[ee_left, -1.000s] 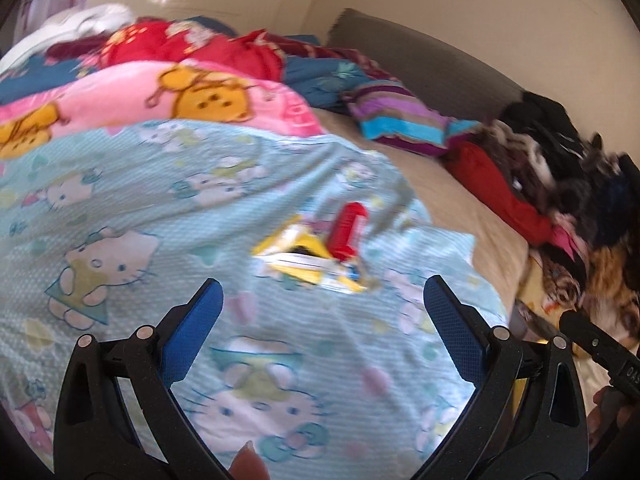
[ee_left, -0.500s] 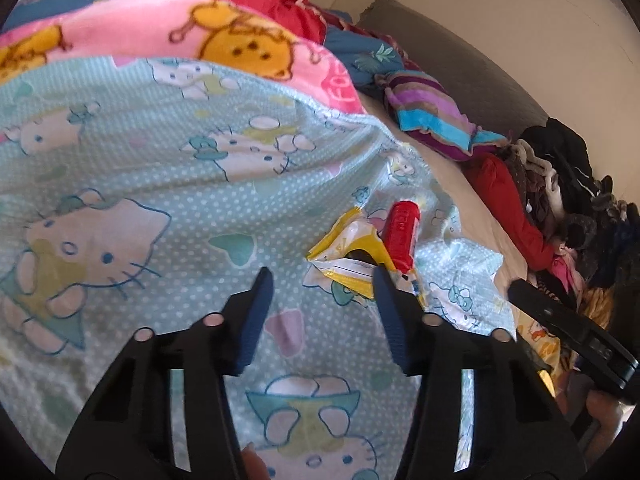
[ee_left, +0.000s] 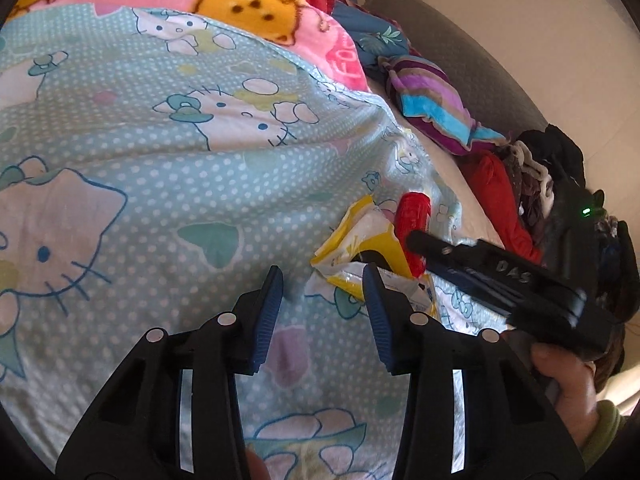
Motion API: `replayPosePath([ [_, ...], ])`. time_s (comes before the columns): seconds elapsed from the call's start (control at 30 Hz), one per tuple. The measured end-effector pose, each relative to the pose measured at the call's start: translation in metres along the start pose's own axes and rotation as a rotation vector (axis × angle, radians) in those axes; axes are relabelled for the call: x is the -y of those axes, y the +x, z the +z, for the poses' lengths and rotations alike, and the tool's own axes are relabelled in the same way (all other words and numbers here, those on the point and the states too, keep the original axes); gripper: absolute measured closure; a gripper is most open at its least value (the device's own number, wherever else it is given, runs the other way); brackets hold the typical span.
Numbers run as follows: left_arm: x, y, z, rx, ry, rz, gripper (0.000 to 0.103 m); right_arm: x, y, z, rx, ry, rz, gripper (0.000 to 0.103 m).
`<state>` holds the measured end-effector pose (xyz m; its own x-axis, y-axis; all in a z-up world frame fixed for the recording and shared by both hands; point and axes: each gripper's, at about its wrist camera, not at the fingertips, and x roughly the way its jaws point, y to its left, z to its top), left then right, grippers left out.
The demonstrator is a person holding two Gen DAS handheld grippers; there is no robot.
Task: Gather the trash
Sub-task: 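Grasp the yellow wrapper with left tool while right tool grasps red tube candy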
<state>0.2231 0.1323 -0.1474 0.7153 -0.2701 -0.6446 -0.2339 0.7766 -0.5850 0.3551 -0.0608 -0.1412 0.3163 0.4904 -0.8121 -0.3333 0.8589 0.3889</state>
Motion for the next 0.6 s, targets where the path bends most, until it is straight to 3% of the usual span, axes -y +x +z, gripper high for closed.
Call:
replayPosePath([
  [0.07,-0.002,0.003,0.002,-0.005,-0.015,-0.017,0.069,0.003,0.004,0.0,-0.01,0.022,0.045,0.071],
  [0.1,-0.002,0.005,0.003,-0.006,-0.02,-0.021,0.069,0.005,0.001,0.0,-0.001,0.033,0.072,0.071],
  [0.27,-0.003,0.01,0.006,-0.005,-0.056,-0.047,0.07,0.006,-0.03,-0.012,0.067,-0.039,0.044,0.072],
  [0.37,0.004,0.011,0.005,-0.003,-0.049,-0.039,0.09,0.015,-0.055,-0.025,0.113,-0.036,0.029,0.072],
  [0.6,0.03,-0.005,-0.005,0.015,0.029,-0.033,0.099,0.041,-0.106,-0.061,0.174,-0.022,-0.012,0.075],
])
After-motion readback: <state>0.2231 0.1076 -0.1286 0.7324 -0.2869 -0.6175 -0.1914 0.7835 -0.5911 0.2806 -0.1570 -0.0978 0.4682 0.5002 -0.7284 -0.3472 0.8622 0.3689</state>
